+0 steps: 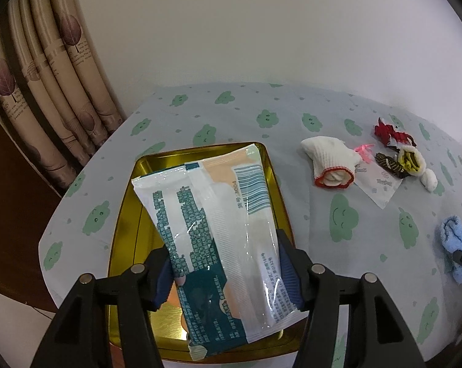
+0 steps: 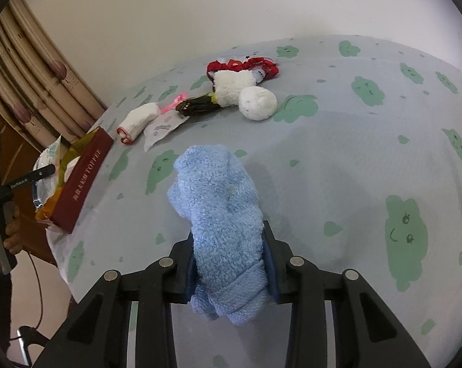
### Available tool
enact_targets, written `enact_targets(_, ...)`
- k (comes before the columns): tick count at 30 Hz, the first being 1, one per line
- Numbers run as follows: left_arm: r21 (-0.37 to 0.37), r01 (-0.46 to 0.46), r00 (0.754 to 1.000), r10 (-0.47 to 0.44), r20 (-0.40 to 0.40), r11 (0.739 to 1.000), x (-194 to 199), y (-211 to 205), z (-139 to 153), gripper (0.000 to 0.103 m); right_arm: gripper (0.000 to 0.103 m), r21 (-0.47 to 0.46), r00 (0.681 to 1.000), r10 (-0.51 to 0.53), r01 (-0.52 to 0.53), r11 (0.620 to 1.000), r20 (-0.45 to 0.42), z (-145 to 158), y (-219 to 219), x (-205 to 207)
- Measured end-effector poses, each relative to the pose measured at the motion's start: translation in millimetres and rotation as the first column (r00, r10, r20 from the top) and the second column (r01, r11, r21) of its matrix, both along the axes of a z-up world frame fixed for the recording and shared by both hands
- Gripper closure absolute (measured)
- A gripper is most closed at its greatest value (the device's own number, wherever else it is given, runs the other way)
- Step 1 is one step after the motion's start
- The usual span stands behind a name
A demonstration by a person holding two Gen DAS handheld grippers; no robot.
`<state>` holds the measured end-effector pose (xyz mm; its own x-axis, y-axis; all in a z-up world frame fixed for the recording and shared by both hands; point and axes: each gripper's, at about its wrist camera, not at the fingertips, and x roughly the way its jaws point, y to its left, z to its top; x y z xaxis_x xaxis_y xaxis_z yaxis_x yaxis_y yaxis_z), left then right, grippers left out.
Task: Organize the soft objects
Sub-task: 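Carry the wet-wipes packet to the gold tin and release it with the left tool, then carry the blue towel over the gold tin and release it with the right tool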
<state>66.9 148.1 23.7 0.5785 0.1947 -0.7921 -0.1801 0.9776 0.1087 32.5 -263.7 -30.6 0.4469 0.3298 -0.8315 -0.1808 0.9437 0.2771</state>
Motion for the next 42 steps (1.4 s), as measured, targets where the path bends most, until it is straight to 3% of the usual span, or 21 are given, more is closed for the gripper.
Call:
enact_targets(5, -0.06, 0.027, 0.998, -0.024, 0.057, 0.998, -10, 6, 12, 0.043, 0.07, 0.042, 1.0, 0.008, -0.007, 0.999, -0.004, 7, 11, -3)
enact_targets(11, -0.232, -0.013, 0.992, 0.042, 0.12, 0.973, -40, 31, 35, 0.042, 0.07, 0.097, 0.998, 0.061, -0.063, 0.993, 0.024, 31, 44, 1)
enact_targets(16, -0.266, -0.017, 0.989, 0.055, 0.138, 0.964, -63, 43, 38, 0.041, 0.07, 0.146, 0.981, 0.177, -0.188, 0.971, 0.084, 63, 108, 20)
enact_targets(22, -0.191, -0.04, 0.986, 0.07, 0.154, 0.981, -51, 56, 37, 0.041, 0.07, 0.18, 0.953, 0.288, -0.301, 0.937, 0.098, 73, 188, 52)
enact_targets(25, -0.252, -0.043, 0.98, 0.09, 0.176, 0.967, -58, 67, 39, 0.041, 0.07, 0.196, 0.937, 0.336, -0.349, 0.916, 0.096, 75, 226, 63)
enact_targets(30, -0.295, -0.129, 0.97, 0.182, 0.159, 0.947, -90, 76, 36, 0.041, 0.07, 0.153, 0.89, 0.448, -0.457, 0.876, 0.086, 72, 292, 80)
enact_targets(35, -0.242, -0.208, 0.956, 0.249, 0.155, 0.948, -118, 74, 29, 0.041, 0.07, 0.101, 0.855, 0.518, -0.517, 0.85, 0.017, 46, 354, 103)
enact_targets(38, -0.223, -0.254, 0.939, 0.295, 0.177, 0.941, -131, 77, 27, 0.041, 0.07, 0.006, 0.825, 0.564, -0.564, 0.826, -0.017, 30, 388, 110)
enact_targets(42, -0.205, -0.268, 0.936, 0.305, 0.174, 0.941, -134, 80, 24, 0.041, 0.07, -0.096, 0.793, 0.606, -0.609, 0.787, -0.066, 8, 420, 116)
